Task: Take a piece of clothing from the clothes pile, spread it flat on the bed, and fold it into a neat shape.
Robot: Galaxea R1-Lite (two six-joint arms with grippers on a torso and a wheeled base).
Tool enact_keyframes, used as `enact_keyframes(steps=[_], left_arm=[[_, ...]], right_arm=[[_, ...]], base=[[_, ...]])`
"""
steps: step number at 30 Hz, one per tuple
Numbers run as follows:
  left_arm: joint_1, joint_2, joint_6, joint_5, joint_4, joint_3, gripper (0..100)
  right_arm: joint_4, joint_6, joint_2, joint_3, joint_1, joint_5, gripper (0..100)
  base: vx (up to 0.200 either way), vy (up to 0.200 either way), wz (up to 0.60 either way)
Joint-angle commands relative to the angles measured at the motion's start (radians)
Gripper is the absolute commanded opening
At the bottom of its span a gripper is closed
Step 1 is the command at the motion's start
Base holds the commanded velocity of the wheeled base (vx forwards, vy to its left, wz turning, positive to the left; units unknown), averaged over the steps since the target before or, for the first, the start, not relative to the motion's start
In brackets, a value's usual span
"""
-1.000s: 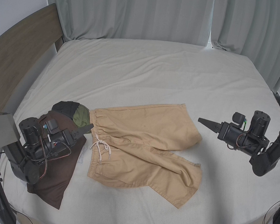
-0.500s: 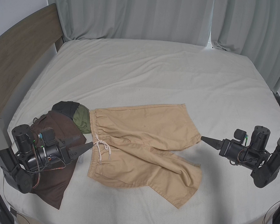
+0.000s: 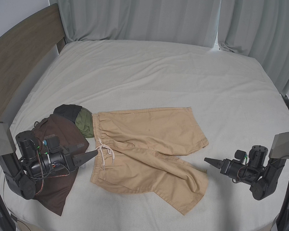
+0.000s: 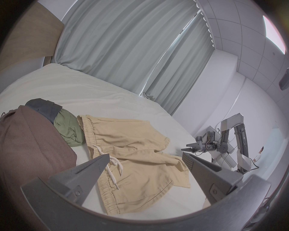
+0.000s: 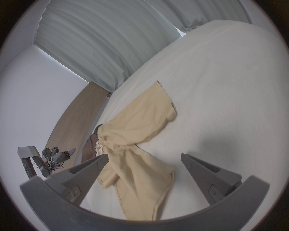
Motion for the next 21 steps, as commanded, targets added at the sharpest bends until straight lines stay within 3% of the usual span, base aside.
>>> enact_keyframes(steps=[1, 21], left_arm=[[-0.002, 0.014, -0.001, 0.000, -0.001, -0.004, 100], [0.007, 0.020, -0.007, 0.005, -0.004, -0.058, 100]], right_arm=[[-0.006, 0.000, 0.087, 0.035, 0.003, 0.000, 100], [-0.063, 0.041, 0.153, 0.066, 0.107, -0.003, 100]], base=[[0.000, 0.000, 0.00], [0.000, 0.000, 0.00]])
